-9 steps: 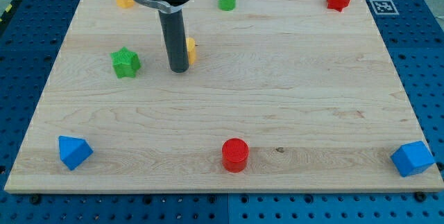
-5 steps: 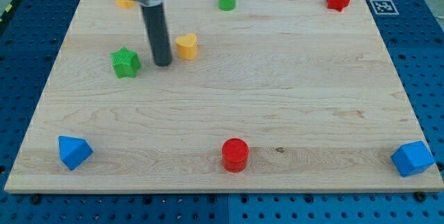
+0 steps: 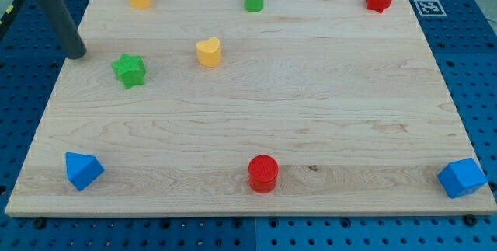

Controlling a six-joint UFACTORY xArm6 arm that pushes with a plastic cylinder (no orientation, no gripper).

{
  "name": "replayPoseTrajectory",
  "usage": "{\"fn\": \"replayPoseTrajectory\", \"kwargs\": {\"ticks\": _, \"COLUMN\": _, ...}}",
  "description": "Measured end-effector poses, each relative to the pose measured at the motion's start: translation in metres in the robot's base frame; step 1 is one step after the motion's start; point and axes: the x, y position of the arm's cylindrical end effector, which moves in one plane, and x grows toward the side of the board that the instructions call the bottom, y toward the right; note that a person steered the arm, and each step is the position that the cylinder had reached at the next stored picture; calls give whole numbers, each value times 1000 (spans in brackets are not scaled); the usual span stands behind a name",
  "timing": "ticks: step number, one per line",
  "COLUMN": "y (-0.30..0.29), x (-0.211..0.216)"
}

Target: Push the green star bottom right to the yellow heart

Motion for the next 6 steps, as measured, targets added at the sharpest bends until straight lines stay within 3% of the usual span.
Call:
{"fn": "replayPoseTrajectory", "kwargs": {"ticks": 2, "y": 0, "x": 25}}
{"fn": "replayPoseTrajectory", "kwargs": {"ticks": 4, "y": 90, "x": 27}}
{"fn": "replayPoseTrajectory", "kwargs": {"ticks": 6, "y": 100, "x": 33}}
